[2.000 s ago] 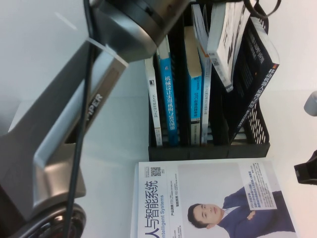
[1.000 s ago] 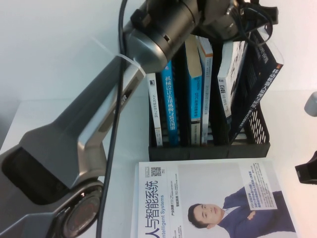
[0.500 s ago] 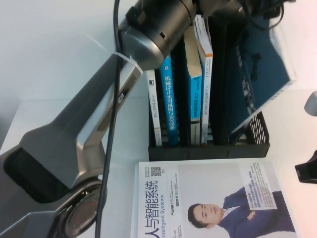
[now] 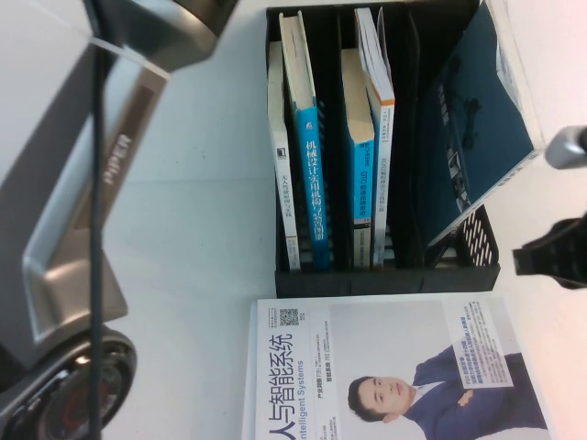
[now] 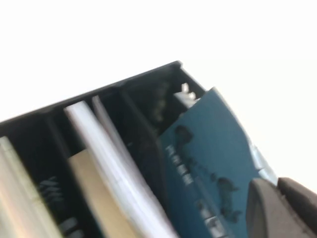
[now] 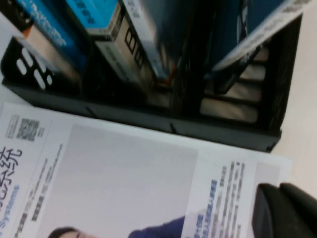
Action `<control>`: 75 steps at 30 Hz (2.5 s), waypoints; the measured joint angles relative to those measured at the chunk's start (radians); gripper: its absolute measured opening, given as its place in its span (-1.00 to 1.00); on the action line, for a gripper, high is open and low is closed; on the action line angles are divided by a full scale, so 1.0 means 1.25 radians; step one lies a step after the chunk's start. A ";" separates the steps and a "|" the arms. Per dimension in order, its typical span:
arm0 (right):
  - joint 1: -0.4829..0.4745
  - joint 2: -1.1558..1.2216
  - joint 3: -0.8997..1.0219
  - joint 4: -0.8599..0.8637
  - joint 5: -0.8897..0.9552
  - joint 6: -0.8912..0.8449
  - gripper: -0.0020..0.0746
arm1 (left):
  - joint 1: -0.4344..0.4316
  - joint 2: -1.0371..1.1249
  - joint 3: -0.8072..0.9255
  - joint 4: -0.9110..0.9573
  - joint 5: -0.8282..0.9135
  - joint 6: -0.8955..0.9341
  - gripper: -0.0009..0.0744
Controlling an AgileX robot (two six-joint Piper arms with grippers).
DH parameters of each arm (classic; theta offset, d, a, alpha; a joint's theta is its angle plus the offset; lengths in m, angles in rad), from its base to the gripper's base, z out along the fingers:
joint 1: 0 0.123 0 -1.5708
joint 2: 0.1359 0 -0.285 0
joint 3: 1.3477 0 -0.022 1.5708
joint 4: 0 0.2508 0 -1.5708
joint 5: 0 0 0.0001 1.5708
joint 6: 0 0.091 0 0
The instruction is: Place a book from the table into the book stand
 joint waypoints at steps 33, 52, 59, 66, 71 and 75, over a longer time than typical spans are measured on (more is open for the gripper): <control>0.000 -0.071 -0.248 -0.035 0.028 -0.104 -0.96 | 0.020 -0.056 -0.002 -0.025 0.066 0.072 -0.98; 0.000 -0.710 0.323 -0.079 -0.019 -0.083 -0.96 | -0.102 -0.199 0.056 0.031 0.066 0.178 -0.98; 0.000 -0.743 0.346 -0.077 0.027 -0.079 -0.96 | -0.102 -0.366 0.328 0.077 0.066 0.186 -0.98; 0.000 -0.743 0.347 -0.077 0.084 -0.079 -0.96 | -0.102 -0.539 0.732 0.080 -0.032 0.142 -0.98; 0.000 -0.743 0.347 -0.077 0.105 -0.079 -0.96 | -0.102 -0.637 0.916 0.080 -0.117 0.114 -0.98; 0.000 -0.743 0.347 -0.077 0.107 -0.078 -0.96 | -0.102 -0.658 0.963 0.067 -0.073 0.092 -0.98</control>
